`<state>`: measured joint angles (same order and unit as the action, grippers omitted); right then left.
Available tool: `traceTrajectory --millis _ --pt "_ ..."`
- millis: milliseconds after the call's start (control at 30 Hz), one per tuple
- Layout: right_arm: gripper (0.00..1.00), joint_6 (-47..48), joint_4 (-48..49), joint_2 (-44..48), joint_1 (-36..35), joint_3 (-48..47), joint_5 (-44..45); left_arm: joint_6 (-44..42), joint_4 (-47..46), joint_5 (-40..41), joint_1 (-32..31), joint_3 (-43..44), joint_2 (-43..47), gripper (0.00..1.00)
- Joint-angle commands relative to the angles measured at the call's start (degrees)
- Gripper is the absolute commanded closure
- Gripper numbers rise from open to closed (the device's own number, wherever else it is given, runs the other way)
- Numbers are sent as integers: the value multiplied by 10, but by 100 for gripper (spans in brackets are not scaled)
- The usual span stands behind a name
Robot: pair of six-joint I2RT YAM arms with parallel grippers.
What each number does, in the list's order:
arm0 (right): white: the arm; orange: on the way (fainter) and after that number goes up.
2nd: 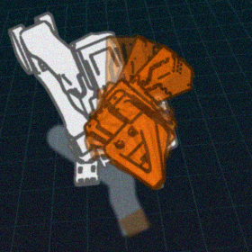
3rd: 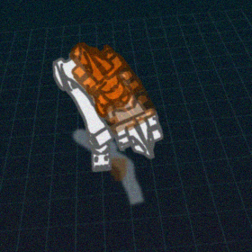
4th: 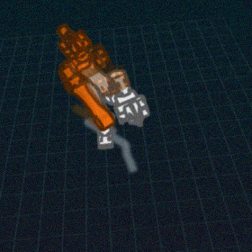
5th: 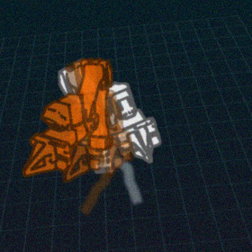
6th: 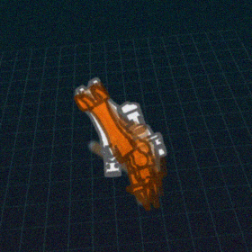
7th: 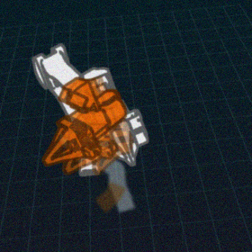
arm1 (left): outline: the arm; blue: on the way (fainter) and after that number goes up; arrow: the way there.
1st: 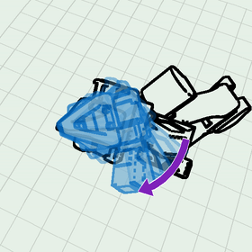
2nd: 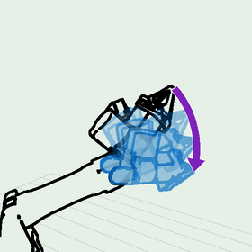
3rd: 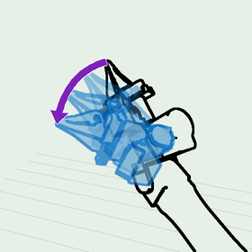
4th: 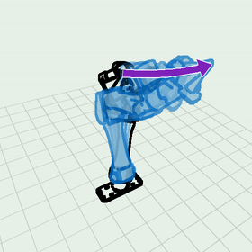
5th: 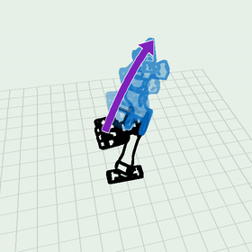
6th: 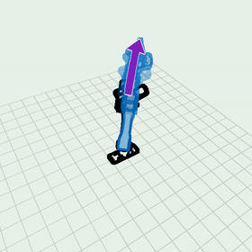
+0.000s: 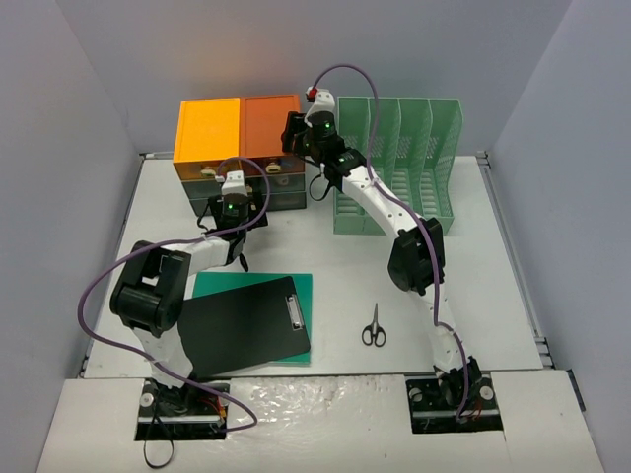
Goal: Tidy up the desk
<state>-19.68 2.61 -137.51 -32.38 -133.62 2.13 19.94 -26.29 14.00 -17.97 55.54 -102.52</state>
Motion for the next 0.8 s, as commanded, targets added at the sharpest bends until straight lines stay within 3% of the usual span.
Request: traceTrajectory --millis 0,433,767 --pt "43 14 -89 -2 -37 2 -45 29 -94 -36 -4 16 16 18" --pt "43 22 -89 -3 -39 9 -36 42 -120 -63 4 52 -59 18" --pt "43 22 -89 -12 -42 1 -37 -4 -94 -52 11 97 -83 18"
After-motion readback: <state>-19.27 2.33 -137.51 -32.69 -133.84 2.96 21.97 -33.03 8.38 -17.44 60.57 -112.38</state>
